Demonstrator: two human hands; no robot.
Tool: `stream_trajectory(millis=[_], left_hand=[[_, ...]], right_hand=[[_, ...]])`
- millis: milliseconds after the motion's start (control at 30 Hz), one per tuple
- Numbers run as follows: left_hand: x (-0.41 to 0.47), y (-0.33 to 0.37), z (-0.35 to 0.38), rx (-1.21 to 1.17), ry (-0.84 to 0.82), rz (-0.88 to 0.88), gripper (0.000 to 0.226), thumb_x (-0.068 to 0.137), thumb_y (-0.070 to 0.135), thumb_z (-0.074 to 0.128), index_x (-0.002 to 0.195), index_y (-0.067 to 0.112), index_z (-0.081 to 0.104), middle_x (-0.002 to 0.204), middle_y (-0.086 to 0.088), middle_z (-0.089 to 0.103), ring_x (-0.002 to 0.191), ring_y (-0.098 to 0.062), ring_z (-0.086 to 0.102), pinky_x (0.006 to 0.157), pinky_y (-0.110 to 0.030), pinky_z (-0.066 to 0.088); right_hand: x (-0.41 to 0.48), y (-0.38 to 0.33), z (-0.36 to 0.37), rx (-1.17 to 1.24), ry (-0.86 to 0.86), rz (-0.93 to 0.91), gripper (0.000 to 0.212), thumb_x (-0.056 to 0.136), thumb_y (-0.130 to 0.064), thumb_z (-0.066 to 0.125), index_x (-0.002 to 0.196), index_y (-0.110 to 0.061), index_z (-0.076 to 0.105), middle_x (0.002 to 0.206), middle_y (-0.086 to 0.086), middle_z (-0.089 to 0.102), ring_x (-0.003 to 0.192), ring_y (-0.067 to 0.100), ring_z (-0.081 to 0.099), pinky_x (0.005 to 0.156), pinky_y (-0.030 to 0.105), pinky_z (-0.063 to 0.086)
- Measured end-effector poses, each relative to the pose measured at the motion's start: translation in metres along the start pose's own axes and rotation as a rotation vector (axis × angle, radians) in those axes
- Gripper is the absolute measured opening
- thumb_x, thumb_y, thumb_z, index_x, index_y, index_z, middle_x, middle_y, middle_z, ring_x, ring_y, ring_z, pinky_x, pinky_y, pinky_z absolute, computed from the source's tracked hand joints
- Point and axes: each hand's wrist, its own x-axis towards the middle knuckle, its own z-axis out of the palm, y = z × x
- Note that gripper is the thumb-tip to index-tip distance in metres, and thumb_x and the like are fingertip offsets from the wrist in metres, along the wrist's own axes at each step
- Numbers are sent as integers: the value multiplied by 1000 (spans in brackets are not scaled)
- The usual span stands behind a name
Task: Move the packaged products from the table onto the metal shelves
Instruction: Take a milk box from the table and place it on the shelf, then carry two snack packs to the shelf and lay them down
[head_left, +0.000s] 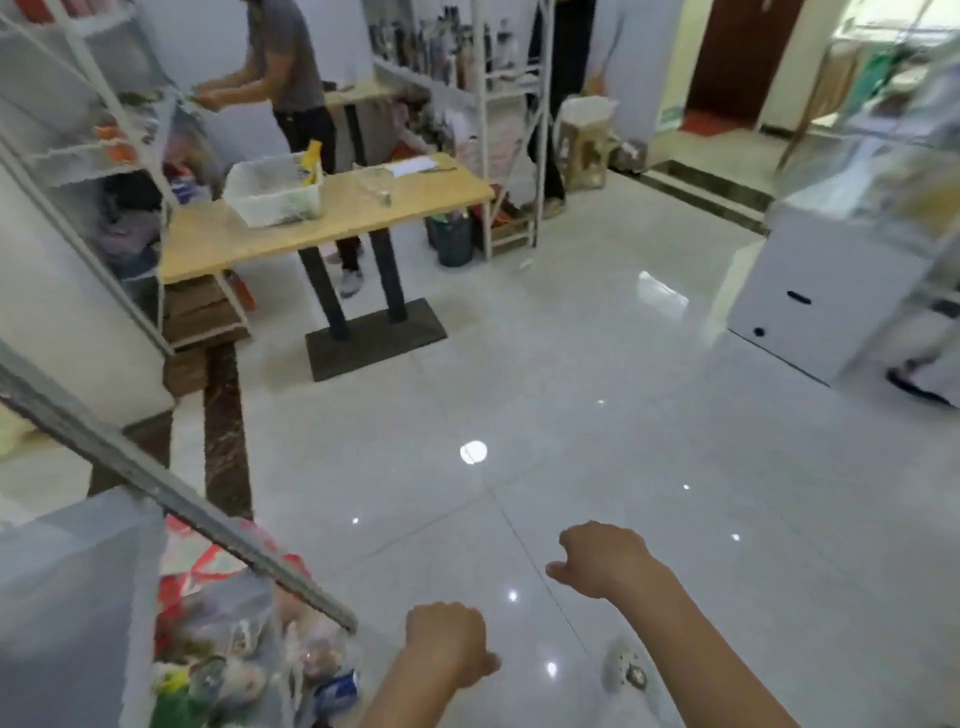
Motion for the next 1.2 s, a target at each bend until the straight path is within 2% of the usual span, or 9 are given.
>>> stream_trajectory(millis=[233, 500, 567, 633, 733, 833, 967, 1067, 1200], left_hand=[[0, 119, -26, 250, 226, 231, 55, 98, 50, 39, 136, 11, 42, 136, -7, 49, 124, -25, 46, 95, -35, 36], [-44, 310, -2, 369, 348, 468, 54, 97, 51, 40, 134, 11, 44, 132, -6, 53, 119, -24, 50, 93, -33, 38], [-61, 367, 16, 394, 349, 540, 54, 97, 51, 41, 134, 12, 45, 132, -6, 53, 120, -24, 50, 94, -35, 38], [-78, 421, 37, 413, 351, 624, 54, 96, 52, 42, 134, 13, 45, 132, -6, 54, 119, -24, 50, 95, -36, 39], [-101, 492, 70, 461, 366, 729, 54, 95, 53, 44, 134, 15, 43, 136, -5, 51, 123, -25, 48, 100, -40, 38], [-124, 553, 95, 526, 352, 805, 51, 95, 52, 43, 133, 17, 44, 135, -4, 52, 121, -24, 48, 94, -36, 40], [-149, 620, 114, 602, 302, 873, 53, 97, 48, 41, 140, 16, 39, 140, -6, 46, 127, -26, 43, 99, -37, 37], [-160, 651, 123, 626, 306, 924, 49, 97, 45, 43, 136, 16, 42, 136, -6, 49, 121, -25, 48, 95, -36, 43], [-154, 684, 128, 697, 301, 977, 52, 97, 45, 43, 139, 14, 39, 140, -6, 45, 123, -26, 48, 95, -38, 44]], right_hand=[[-67, 103, 66, 221, 35, 211, 52, 99, -48, 38, 137, -14, 47, 137, 4, 52, 121, 22, 52, 95, 32, 40], [-190, 242, 147, 369, 171, 410, 54, 99, -48, 36, 142, -16, 40, 140, 3, 48, 126, 22, 48, 102, 35, 38], [-233, 280, 177, 416, 211, 492, 52, 99, -48, 38, 140, -16, 43, 138, 3, 51, 123, 22, 50, 100, 34, 40], [-276, 317, 206, 484, 254, 591, 46, 98, -47, 42, 131, -17, 50, 128, 2, 56, 114, 21, 54, 89, 32, 43], [-339, 359, 249, 600, 254, 728, 35, 98, -42, 41, 119, -18, 55, 116, 2, 57, 105, 21, 55, 77, 30, 39], [-394, 389, 288, 714, 300, 826, 32, 98, -42, 42, 114, -19, 56, 110, 1, 56, 101, 20, 55, 79, 30, 41], [-442, 420, 330, 816, 361, 946, 35, 96, -45, 43, 113, -19, 58, 108, 0, 59, 99, 21, 56, 80, 33, 44], [-461, 436, 354, 928, 405, 1000, 34, 94, -46, 46, 111, -21, 61, 107, -1, 62, 96, 19, 57, 84, 35, 49], [-472, 455, 373, 1021, 374, 1035, 37, 94, -46, 46, 115, -18, 57, 114, 0, 58, 103, 20, 56, 87, 36, 49]])
